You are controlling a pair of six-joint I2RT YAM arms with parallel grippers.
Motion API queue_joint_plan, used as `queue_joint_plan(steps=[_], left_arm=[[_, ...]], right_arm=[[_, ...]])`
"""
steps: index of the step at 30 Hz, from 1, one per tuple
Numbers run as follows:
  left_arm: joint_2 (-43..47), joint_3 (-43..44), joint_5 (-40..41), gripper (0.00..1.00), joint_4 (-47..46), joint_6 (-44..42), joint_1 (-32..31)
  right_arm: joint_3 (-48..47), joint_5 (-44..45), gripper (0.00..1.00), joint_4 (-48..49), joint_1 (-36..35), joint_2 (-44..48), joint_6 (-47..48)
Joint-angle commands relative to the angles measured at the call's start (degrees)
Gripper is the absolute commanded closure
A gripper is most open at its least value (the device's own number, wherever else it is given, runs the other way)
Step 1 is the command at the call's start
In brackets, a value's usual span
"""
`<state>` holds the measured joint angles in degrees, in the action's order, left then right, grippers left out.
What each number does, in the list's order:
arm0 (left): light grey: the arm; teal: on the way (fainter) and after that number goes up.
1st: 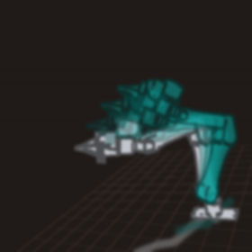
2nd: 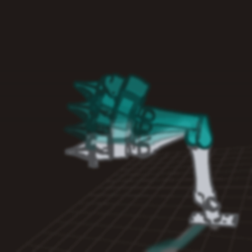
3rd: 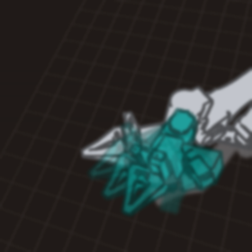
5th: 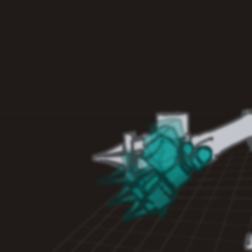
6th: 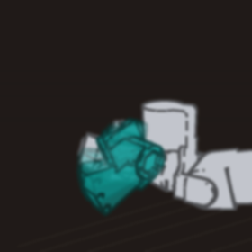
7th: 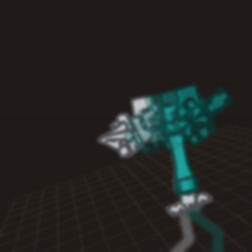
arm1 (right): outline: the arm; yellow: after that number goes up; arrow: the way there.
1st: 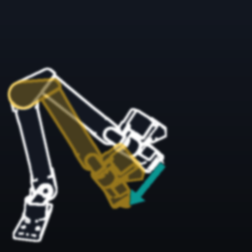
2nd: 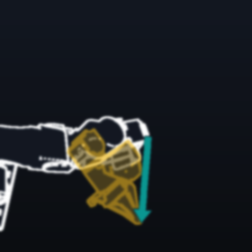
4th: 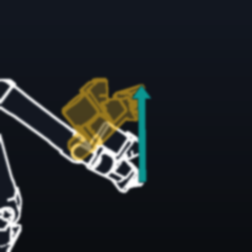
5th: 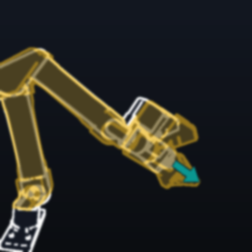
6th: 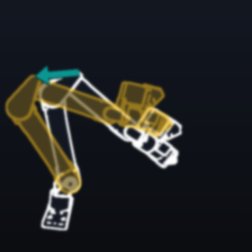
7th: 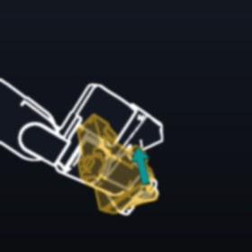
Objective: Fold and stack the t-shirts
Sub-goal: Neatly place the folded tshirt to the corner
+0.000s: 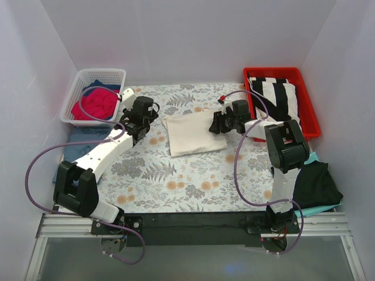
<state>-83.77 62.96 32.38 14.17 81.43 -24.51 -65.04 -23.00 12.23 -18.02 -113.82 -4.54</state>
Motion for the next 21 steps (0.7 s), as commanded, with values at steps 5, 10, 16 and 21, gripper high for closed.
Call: queue_joint_plan(steps=[5, 10, 16, 21], left_arm=[[5.27, -1.87, 0.84, 0.51, 1.91, 0.31, 0.61], [6.6, -2.4, 1.37, 0.51, 4.37, 1.45, 0.7], [7.92, -3.89, 1.63, 0.51, 6.83, 3.56, 0.78], [8.09, -4.42, 1.28, 0.51, 7.18, 4.09, 0.78]], right_arm=[[-0.53, -0.12, 0.98, -12.14, -0.96, -4.92, -1.0], [1.05, 6.19, 0.99, -16.17, -1.14, -1.68, -1.7], [5.35, 16.21, 0.99, -23.12, -2.02, 7.46, -5.57], [9.39, 25.0, 0.99, -31.73, -2.55, 15.8, -5.49]])
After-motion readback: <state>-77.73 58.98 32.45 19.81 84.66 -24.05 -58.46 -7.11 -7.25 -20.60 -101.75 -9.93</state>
